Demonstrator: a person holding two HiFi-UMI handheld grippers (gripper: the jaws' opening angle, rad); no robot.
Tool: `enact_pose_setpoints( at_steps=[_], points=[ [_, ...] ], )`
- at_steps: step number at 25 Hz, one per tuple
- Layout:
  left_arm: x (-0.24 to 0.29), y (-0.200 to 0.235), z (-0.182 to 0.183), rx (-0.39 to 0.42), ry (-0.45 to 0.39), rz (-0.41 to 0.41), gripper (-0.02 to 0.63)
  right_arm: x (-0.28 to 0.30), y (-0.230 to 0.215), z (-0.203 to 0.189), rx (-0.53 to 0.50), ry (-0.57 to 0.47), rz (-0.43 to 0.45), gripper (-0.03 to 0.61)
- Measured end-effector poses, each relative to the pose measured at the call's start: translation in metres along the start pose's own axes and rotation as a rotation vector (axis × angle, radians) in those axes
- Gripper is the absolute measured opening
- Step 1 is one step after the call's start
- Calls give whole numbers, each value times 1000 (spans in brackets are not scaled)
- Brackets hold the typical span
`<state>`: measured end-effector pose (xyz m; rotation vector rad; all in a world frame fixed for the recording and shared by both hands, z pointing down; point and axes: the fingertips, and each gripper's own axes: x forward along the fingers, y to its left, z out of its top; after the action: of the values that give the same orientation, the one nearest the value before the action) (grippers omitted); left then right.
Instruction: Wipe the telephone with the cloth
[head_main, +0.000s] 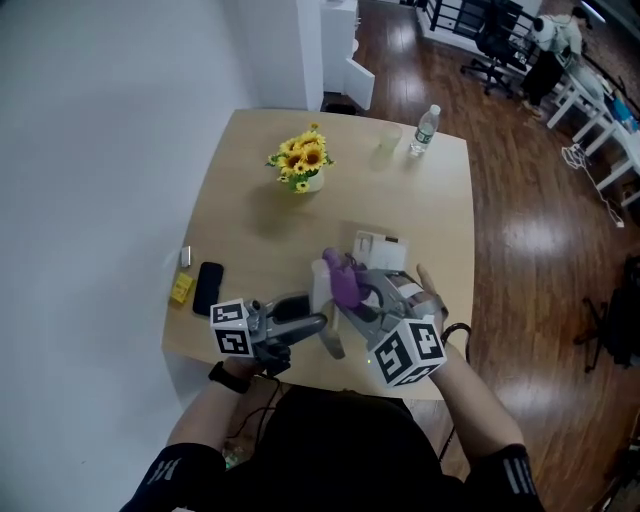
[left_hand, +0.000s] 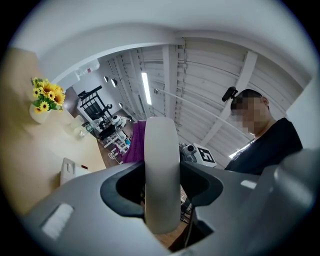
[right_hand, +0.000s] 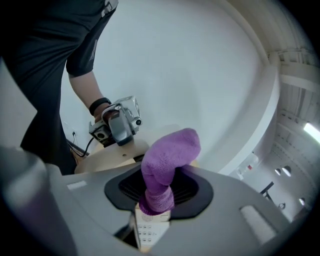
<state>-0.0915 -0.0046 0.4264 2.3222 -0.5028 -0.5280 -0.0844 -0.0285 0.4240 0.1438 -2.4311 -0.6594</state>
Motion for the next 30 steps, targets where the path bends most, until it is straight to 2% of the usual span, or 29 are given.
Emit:
enact_pose_setpoints(
  at_steps=[5,7,10,13,18,21,24,26,28,30],
  points=[
    [-4,-7,11,-30,-77,-44,209,0,34,-4,-52,7,102,129],
    [-2,-11,16,-25,-93,-61,209,-3,45,-7,-35,13,124,129],
    [0,-15,24,-14,-103,-77,209,-11,43,-13,25,15,101,129],
    [5,-15,23,13,-70,-66,209,-13,31,-8,46,6,72,129],
    [10,-15,27,27,-81,-46,209,-8,40,10,-39,24,107,129],
    [9,-16,32,22,-99,-52,209,-10,54,6,-82,49,158,129],
    [8,-17,38,9,-137,-57,207,-9,80,-5,-188,104,229,127],
    [8,-17,44,4,-165,-60,206,-8,93,-8,-217,122,261,127],
    [8,-17,50,7,-193,-64,206,-6,101,-7,-191,113,262,127],
    [7,-17,57,8,-226,-66,206,-3,101,-5,-119,92,232,127]
  ],
)
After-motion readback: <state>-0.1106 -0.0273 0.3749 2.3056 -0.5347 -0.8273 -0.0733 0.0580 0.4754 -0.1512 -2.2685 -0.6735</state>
